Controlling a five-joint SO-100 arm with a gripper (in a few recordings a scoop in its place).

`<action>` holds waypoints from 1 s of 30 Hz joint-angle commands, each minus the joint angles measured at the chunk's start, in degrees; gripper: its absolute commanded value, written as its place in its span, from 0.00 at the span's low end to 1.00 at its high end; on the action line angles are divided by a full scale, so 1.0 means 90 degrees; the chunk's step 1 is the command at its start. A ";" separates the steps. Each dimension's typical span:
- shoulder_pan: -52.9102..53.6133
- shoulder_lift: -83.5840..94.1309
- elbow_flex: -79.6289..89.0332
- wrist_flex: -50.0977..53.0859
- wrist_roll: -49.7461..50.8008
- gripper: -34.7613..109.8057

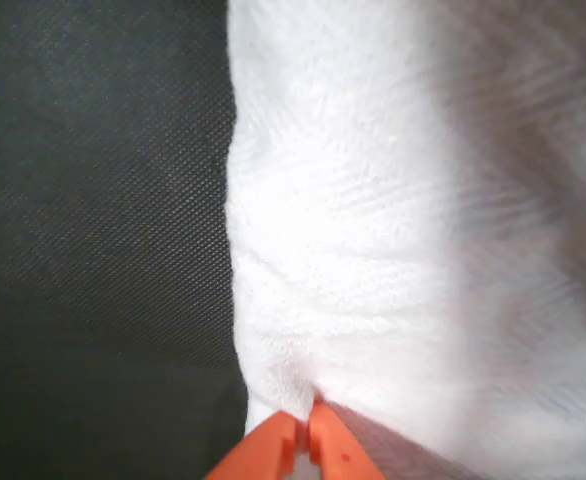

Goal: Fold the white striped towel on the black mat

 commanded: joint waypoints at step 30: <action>-0.0928 0.7559 0.4033 0.1016 0.0156 0.24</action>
